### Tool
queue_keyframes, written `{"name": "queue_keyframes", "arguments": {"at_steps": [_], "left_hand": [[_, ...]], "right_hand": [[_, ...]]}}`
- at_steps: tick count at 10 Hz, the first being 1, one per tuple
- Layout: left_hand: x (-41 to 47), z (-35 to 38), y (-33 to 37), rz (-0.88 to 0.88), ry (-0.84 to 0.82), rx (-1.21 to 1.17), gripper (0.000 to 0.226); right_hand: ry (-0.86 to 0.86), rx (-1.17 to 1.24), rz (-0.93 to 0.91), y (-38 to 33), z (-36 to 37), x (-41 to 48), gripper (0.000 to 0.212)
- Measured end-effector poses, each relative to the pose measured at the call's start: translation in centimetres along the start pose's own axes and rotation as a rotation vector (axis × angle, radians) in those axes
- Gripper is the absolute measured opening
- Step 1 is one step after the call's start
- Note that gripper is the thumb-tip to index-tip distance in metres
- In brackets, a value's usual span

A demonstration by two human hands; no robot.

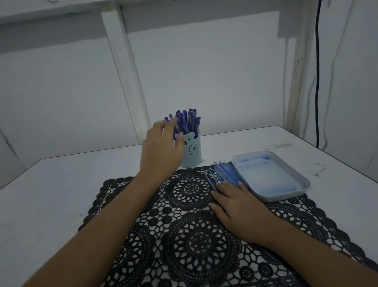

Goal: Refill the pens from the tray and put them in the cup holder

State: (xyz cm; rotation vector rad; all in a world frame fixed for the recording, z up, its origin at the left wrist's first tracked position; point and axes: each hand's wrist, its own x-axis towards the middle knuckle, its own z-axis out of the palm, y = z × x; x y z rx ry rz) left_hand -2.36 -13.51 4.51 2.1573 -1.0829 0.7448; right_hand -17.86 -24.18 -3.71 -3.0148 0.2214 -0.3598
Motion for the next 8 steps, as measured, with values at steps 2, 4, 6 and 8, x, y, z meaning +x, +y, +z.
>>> {"name": "queue_keyframes", "arguments": {"at_steps": [2, 4, 6, 8], "left_hand": [[-8.8, -1.1, -2.1, -0.170, -0.557, 0.226, 0.049], [-10.2, -0.5, -2.5, -0.261, -0.671, 0.280, 0.052], [-10.4, -1.0, -2.3, -0.271, -0.663, 0.265, 0.054], [-9.9, -3.9, -0.7, -0.274, -0.669, 0.132, 0.052]], "right_hand": [[-0.006, 0.014, 0.018, -0.2, -0.3, -0.1, 0.047], [0.032, -0.010, 0.018, -0.5, -0.5, -0.4, 0.070], [0.082, -0.048, 0.047, -1.0, -1.2, -0.9, 0.065], [0.072, -0.029, 0.014, -2.3, -3.6, -2.0, 0.053]]}}
